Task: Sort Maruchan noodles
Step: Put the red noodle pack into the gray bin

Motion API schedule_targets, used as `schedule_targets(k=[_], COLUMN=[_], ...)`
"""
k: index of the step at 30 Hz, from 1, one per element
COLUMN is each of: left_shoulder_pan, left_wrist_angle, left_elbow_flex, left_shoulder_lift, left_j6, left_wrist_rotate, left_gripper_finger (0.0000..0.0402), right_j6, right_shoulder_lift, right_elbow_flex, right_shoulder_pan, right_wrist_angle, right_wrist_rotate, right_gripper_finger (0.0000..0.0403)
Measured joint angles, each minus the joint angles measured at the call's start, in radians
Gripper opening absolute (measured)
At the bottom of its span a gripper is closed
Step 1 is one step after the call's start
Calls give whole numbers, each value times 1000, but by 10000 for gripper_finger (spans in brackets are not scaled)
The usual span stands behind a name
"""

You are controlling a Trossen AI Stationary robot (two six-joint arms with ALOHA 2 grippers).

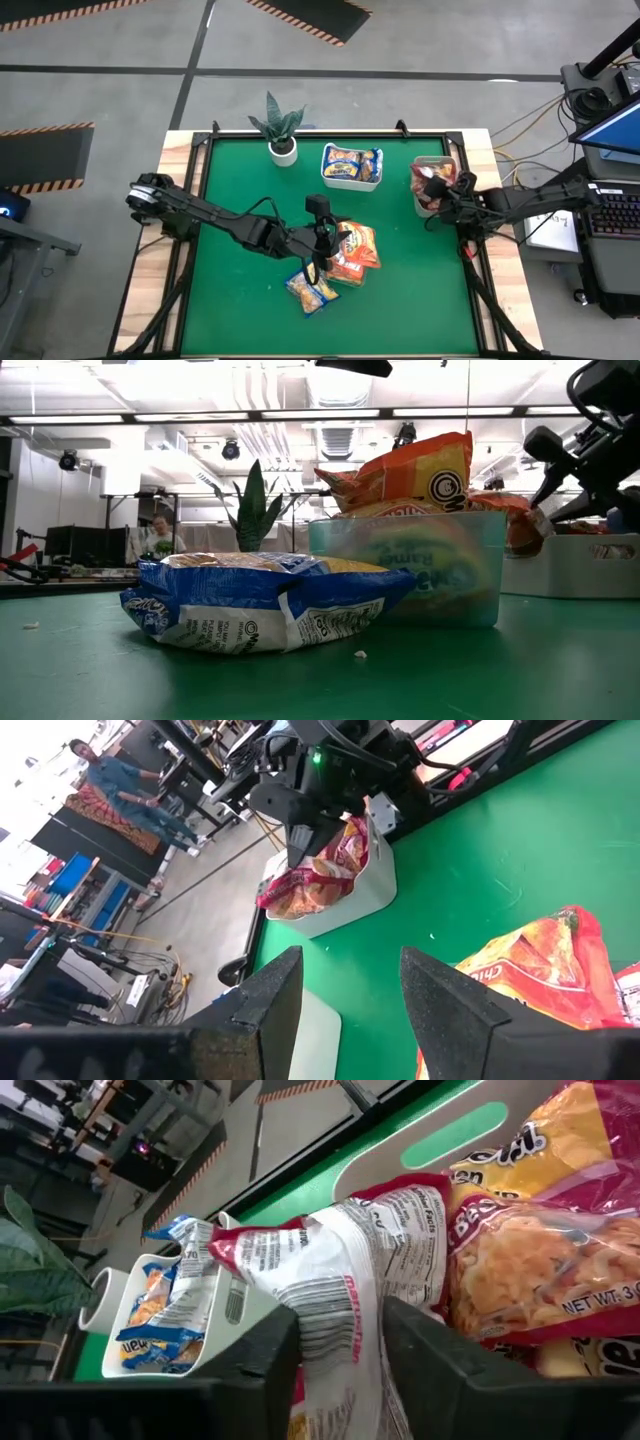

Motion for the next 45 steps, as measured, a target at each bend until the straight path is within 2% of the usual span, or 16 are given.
schedule_targets(k=[5,11,16,20,28,32,36,39,42,45], left_shoulder_pan=[0,0,0,0,2,2,2,2,2,2], left_wrist_angle=[0,0,0,0,0,0,0,-1,-3,-9], left_elbow_flex=[0,0,0,0,0,0,0,0,-2,-2], left_shoulder_lift=[0,0,0,0,0,0,0,0,0,0], left_j6=[0,0,0,0,0,0,0,-1,-2,-3], left_wrist_rotate=[0,0,0,0,0,0,0,0,0,0], left_gripper_finger=[152,152,152,152,152,152,152,152,152,152], right_j6=[-40,-144,-333,-552,-602,-643,-806,-1009,-1101,-1176], right_shoulder_lift=[0,0,1,35,237,366,499,580,661,688], right_elbow_flex=[49,115,183,252,430,519,606,700,757,775], right_shoulder_pan=[0,0,0,1,0,0,0,-7,-8,-8], right_wrist_angle=[-57,-74,-70,-23,-81,-130,-167,-362,-579,-624], right_wrist_rotate=[1,1,-3,-64,-114,-154,-261,-331,-333,-335], right_gripper_finger=[170,172,162,154,137,144,173,207,239,263])
